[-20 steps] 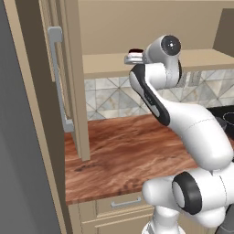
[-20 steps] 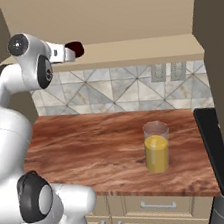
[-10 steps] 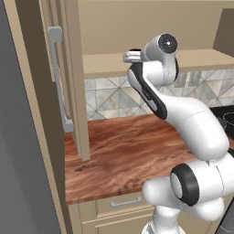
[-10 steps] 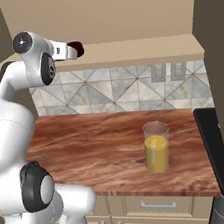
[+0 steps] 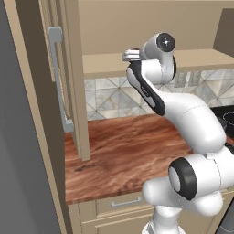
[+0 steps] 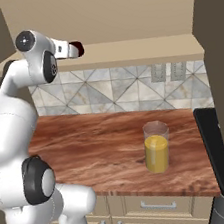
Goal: There is a tray on the dining counter. Grab the cup, mug, and pitcher and place them on the tray. The pitcher may be placed next to the tray if it cannot fit the tray.
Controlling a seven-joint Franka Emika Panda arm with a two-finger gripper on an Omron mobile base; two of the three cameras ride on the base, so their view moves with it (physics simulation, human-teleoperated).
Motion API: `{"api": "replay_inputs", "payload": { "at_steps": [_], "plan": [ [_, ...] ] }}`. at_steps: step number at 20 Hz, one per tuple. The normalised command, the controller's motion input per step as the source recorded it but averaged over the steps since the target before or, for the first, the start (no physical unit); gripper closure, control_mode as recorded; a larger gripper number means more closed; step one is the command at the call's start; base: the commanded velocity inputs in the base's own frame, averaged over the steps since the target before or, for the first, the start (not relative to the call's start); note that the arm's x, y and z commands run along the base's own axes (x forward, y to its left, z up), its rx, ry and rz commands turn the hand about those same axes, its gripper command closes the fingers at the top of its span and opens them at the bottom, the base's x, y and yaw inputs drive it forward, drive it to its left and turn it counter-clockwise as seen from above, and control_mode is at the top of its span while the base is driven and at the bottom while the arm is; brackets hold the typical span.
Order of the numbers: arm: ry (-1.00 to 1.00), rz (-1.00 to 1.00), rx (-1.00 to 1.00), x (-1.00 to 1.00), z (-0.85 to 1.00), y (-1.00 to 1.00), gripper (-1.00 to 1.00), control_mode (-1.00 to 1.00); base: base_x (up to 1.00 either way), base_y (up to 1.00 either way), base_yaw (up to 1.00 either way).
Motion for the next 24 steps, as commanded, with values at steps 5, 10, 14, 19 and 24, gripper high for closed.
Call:
{"api": "replay_inputs", "payload": {
  "at_steps": [5,10,14,19,24],
  "plan": [
    [-0.01,-0.03,0.0,0.13,0.0,0.0,-1.0,-1.0,0.0,0.0,0.0],
    [-0.01,-0.03,0.0,0.09,0.0,0.0,-1.0,-1.0,0.0,0.0,0.0],
    [0.0,-0.03,0.0,0.07,0.0,0.0,-1.0,-1.0,0.0,0.0,0.0],
    [0.0,-0.03,0.0,0.12,0.0,0.0,-1.0,-1.0,0.0,0.0,0.0],
    [0.0,-0.02,0.0,0.15,0.0,0.0,-1.0,-1.0,0.0,0.0,0.0]
  ]
}}
